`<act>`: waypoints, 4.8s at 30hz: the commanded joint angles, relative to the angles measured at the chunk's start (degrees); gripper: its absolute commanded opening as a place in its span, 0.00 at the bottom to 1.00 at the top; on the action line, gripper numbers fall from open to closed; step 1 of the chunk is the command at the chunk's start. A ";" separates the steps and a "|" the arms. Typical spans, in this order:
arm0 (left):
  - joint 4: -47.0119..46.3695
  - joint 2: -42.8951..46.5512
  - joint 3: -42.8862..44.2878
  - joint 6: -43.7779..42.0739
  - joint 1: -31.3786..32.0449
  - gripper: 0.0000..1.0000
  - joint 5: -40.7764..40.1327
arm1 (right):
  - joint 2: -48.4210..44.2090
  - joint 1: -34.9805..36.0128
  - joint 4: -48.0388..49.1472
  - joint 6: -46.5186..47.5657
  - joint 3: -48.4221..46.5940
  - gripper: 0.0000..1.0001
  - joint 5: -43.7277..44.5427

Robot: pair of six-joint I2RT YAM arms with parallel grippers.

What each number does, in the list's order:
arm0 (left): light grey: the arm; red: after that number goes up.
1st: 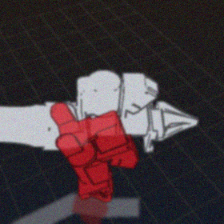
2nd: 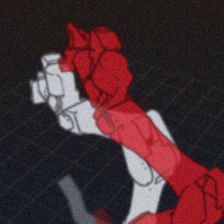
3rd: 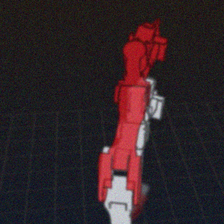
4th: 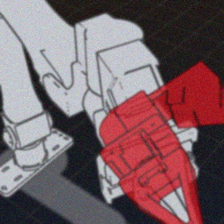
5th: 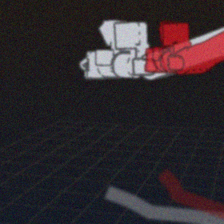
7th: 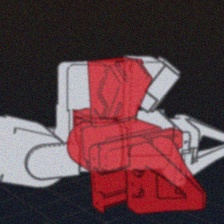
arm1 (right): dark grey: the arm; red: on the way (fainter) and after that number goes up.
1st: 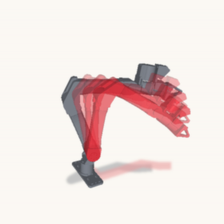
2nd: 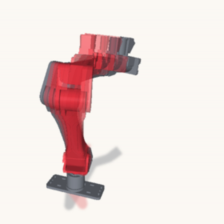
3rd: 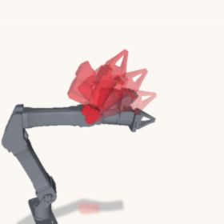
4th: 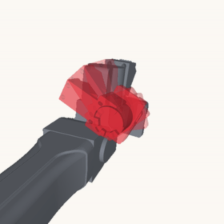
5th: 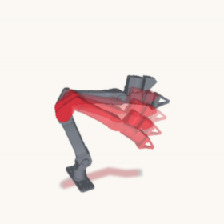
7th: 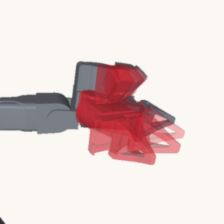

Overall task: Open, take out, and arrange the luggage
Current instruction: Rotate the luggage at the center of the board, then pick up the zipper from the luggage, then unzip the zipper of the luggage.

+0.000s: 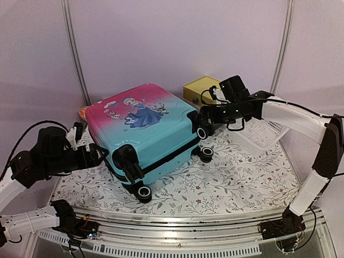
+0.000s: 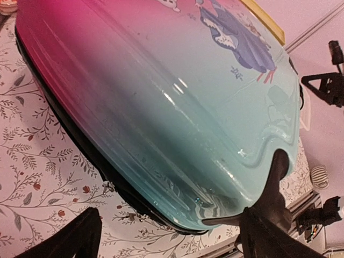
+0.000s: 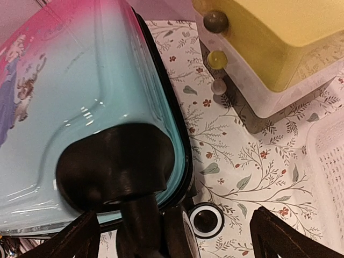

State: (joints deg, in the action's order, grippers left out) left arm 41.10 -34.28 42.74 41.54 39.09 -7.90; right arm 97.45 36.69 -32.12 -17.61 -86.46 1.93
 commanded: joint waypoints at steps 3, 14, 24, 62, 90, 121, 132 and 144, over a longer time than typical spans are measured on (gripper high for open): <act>-2.58 -0.17 -3.79 0.59 -0.24 0.85 3.02 | -9.69 3.75 -0.71 2.26 2.47 0.99 4.54; -20.43 -3.87 -12.73 4.68 -0.08 0.64 15.49 | -11.70 17.24 -1.27 -0.54 4.48 0.99 1.70; -36.67 -18.47 -10.98 2.06 2.27 0.66 17.35 | -7.97 18.14 5.85 -1.17 8.25 0.99 -8.11; -68.96 -11.16 -37.73 -24.80 11.46 0.27 -2.85 | -9.82 18.68 14.89 1.61 12.10 0.99 -12.11; -79.45 -23.04 -39.43 -30.03 11.49 0.44 -1.05 | -10.07 18.66 15.29 1.79 12.28 0.99 -12.42; -88.19 -21.85 -43.44 -29.67 13.51 0.00 8.67 | -0.60 18.68 30.12 -0.46 16.34 0.94 -15.34; -96.05 -39.04 -35.19 -34.09 24.55 0.00 3.60 | 6.39 20.49 37.74 -3.14 12.43 0.77 -20.62; -108.11 -50.43 -30.14 -32.83 28.32 0.00 -1.35 | 0.02 22.55 43.36 -4.66 22.16 0.79 -10.99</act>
State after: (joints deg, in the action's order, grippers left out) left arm -58.22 -83.50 10.94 9.23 64.05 -14.48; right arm 99.24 57.39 1.48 -21.21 -68.42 -13.08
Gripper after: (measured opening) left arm 0.008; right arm 0.777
